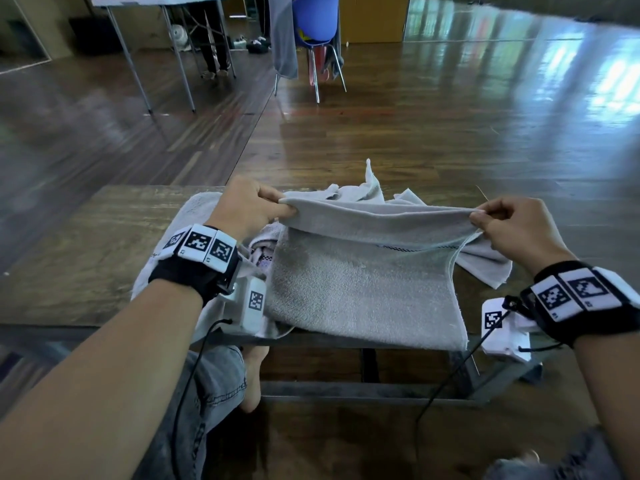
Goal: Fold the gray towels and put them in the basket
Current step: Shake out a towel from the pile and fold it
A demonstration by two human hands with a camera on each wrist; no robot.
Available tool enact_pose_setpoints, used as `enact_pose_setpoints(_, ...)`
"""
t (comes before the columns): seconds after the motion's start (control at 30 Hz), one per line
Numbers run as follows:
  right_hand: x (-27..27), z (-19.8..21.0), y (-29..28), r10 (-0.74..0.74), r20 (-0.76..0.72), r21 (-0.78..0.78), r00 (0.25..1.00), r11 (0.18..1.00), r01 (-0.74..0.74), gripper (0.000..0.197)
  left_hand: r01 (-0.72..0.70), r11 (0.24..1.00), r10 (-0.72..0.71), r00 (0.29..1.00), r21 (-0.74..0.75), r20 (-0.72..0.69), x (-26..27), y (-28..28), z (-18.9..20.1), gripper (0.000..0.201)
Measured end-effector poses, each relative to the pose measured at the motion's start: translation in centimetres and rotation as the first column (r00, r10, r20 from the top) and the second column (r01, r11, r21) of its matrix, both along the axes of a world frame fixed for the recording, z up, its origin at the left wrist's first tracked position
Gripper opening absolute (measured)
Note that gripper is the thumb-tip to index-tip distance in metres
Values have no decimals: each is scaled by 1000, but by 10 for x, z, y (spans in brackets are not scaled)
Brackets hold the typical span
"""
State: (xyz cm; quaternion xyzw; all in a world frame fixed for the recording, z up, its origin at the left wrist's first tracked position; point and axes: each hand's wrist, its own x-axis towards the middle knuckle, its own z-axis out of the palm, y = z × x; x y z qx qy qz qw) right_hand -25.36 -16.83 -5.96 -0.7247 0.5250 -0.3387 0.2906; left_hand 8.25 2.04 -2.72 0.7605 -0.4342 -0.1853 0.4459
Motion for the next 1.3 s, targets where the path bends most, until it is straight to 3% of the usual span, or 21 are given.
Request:
enact_pose_setpoints(0.13,-1,0,0,-6,6,2,1000,1000,6,14,-51,996,42,994,-78,-102,-7,0,2,20)
enact_pose_setpoints(0.3,-2,-1,0,-12,12,1,1000,1000,12,16,-46,995,39,996,-90,-83,-8,-4,4,36)
enact_pose_setpoints(0.67,-9,-6,-2,-15,49,25,999,1000,14,10,60,993,-60,998,104,-2,0,-10,4,18)
enact_pose_setpoints(0.87,-7,-14,-5,-26,141,128,990,992,8,8,64,993,-56,995,101,-87,1,-11,1,20)
enact_pose_setpoints(1.1,-9,-18,-9,-61,147,180,987,983,34,6,62,998,-55,972,26,-230,8,-9,-2,33)
enact_pose_setpoints(1.3,-8,-17,-7,-73,153,195,985,980,43,5,105,994,-107,945,-22,-309,5,-6,1,24)
